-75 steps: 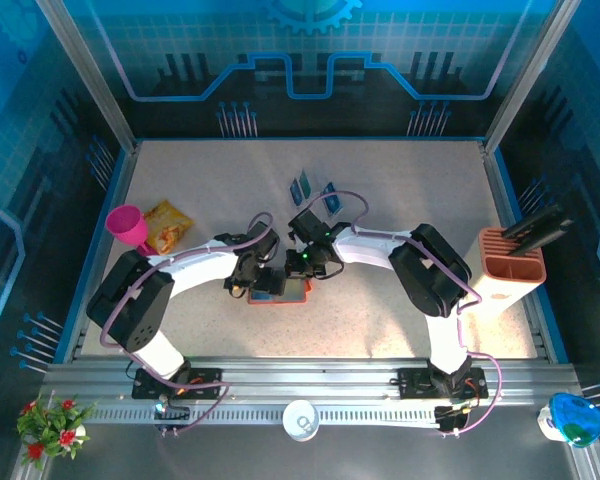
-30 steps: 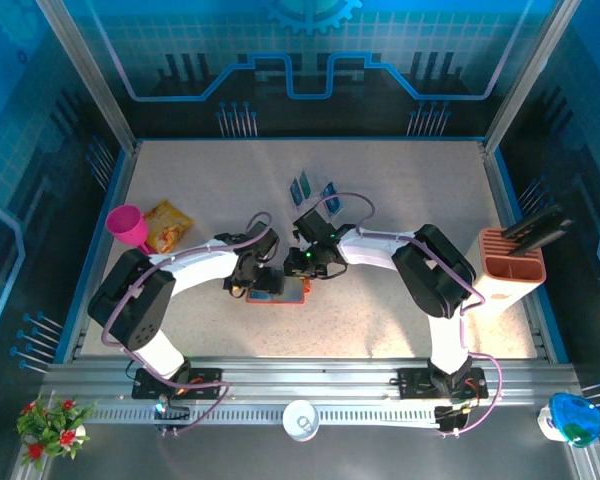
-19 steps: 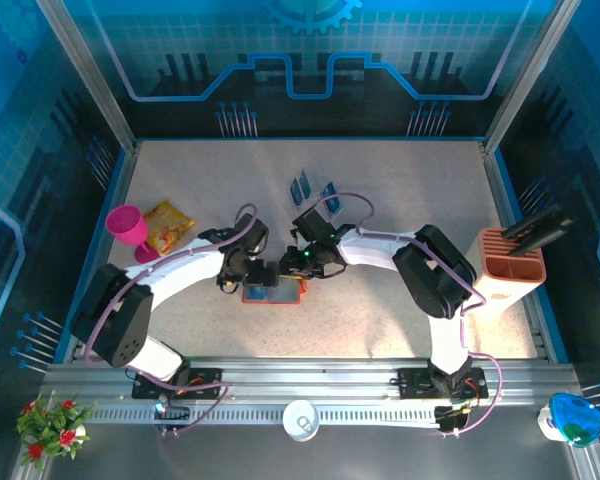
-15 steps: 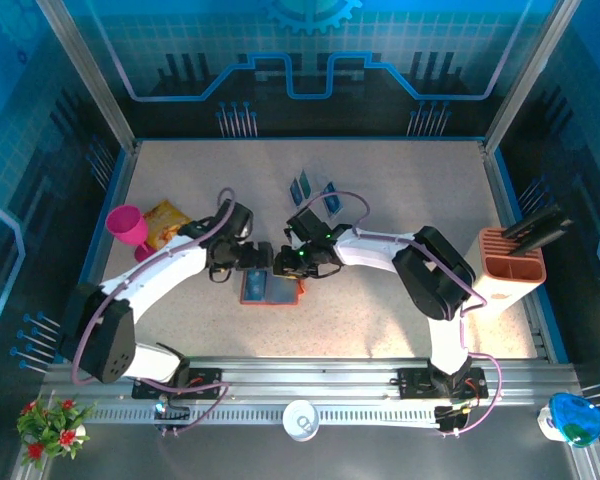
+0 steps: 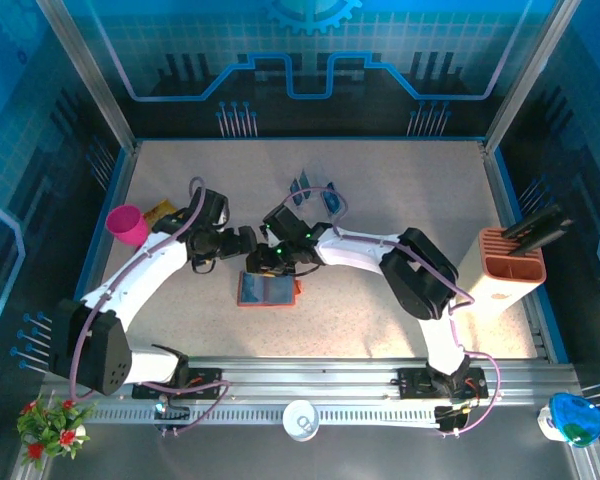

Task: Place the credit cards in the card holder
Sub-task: Flip over the card slot in the card holder.

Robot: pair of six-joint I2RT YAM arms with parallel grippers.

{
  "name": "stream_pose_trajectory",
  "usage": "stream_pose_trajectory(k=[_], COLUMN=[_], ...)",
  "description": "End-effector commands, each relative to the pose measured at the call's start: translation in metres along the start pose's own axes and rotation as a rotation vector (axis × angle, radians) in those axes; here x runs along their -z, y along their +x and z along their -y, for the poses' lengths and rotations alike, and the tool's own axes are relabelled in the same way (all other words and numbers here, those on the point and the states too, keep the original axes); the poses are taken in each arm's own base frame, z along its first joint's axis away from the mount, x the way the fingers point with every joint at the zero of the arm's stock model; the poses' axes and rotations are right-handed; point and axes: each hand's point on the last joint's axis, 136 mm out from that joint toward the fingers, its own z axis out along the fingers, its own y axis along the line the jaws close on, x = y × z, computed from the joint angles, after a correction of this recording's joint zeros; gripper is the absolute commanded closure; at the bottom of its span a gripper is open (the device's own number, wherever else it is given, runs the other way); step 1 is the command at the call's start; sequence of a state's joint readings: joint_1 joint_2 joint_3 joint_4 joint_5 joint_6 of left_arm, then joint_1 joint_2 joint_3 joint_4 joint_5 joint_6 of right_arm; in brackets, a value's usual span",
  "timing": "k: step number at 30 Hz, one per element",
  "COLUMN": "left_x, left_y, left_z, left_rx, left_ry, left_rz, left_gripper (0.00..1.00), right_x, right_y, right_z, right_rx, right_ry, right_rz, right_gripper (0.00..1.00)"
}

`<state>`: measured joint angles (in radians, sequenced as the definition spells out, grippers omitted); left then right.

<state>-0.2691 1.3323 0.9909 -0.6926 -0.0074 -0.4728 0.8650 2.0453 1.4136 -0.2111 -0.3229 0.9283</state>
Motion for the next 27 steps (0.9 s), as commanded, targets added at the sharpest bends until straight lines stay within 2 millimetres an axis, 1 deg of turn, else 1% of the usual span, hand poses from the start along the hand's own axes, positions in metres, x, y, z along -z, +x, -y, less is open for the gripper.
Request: stream_pose_trajectory(k=[1, 6, 11, 14, 21, 24, 27], left_x=[0.015, 0.017, 0.016, 0.015, 0.015, 0.015, 0.015], left_y=[-0.007, -0.01, -0.009, -0.009, -0.009, -0.01, -0.01], left_z=[0.012, 0.012, 0.011, 0.011, 0.011, 0.011, 0.011], left_rx=[0.016, 0.018, 0.023, 0.024, 0.024, 0.025, 0.028], left_ry=[0.06, 0.064, 0.067, 0.068, 0.073, 0.075, 0.075], left_rz=[0.021, 0.026, 0.019, 0.018, 0.016, 0.017, 0.018], left_gripper=[0.01, 0.01, 0.01, 0.01, 0.01, 0.01, 0.01], right_x=[-0.022, -0.037, -0.041, -0.033, -0.002, 0.006, 0.008], right_y=[0.01, 0.015, 0.017, 0.015, 0.007, 0.008, 0.009], right_z=[0.001, 0.01, 0.016, 0.01, -0.016, -0.024, -0.026], right_rx=[-0.01, -0.022, -0.031, -0.02, 0.012, 0.027, 0.032], right_ry=[0.011, 0.03, 0.039, 0.027, -0.027, -0.04, -0.04], right_rz=[-0.043, -0.067, -0.083, -0.067, -0.024, -0.019, -0.02], right_gripper=[0.59, 0.59, 0.59, 0.58, 0.54, 0.53, 0.52])
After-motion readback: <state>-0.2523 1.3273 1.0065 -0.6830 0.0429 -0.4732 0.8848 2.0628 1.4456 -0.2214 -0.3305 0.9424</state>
